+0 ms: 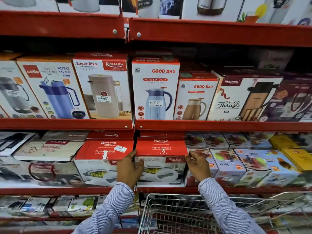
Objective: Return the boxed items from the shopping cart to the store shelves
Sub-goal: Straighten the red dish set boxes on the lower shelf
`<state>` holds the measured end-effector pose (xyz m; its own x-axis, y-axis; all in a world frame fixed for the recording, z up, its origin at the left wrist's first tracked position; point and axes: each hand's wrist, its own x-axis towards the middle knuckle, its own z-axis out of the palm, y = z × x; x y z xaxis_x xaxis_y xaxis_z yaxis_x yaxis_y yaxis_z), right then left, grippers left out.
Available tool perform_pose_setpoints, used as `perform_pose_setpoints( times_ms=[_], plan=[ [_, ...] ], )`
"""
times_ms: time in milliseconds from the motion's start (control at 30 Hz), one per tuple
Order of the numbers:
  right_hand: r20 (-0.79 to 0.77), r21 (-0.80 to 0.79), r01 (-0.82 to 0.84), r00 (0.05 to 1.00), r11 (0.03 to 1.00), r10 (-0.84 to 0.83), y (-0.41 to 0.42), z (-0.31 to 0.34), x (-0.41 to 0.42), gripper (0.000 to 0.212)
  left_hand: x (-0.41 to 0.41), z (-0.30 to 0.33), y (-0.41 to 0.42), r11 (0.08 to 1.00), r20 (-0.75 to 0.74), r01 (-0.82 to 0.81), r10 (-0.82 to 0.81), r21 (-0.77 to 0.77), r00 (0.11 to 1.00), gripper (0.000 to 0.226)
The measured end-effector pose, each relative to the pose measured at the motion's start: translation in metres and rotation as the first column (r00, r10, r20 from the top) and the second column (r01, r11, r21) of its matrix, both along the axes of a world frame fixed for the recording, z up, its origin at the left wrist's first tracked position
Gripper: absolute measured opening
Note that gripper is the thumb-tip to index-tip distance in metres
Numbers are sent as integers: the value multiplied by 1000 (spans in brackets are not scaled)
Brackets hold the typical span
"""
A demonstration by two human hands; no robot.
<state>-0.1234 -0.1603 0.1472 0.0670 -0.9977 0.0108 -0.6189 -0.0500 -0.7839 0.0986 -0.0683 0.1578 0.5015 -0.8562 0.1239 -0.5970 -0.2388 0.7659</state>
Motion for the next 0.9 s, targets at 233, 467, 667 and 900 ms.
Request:
perform_pose_setpoints(
  times_ms=[233, 467, 667, 900],
  plan=[
    [-3, 49, 45, 999, 998, -45, -1, -4, -2, 29, -6, 0, -9, 998, 40, -36, 34, 48, 999, 47],
    [-30, 31, 64, 998, 997, -63, -2, -5, -2, 27, -9, -3, -6, 998, 47, -51, 49, 34, 998, 48],
    [47, 49, 70, 996, 996, -72, -1, -5, -1, 24, -16, -8, -11, 996, 51, -81, 80, 24, 996, 48],
    [85, 21, 111, 990, 994, -112, -1, -6, -8, 25, -14, -4, -20, 992, -66, -119, 121, 39, 990, 39]
  ],
)
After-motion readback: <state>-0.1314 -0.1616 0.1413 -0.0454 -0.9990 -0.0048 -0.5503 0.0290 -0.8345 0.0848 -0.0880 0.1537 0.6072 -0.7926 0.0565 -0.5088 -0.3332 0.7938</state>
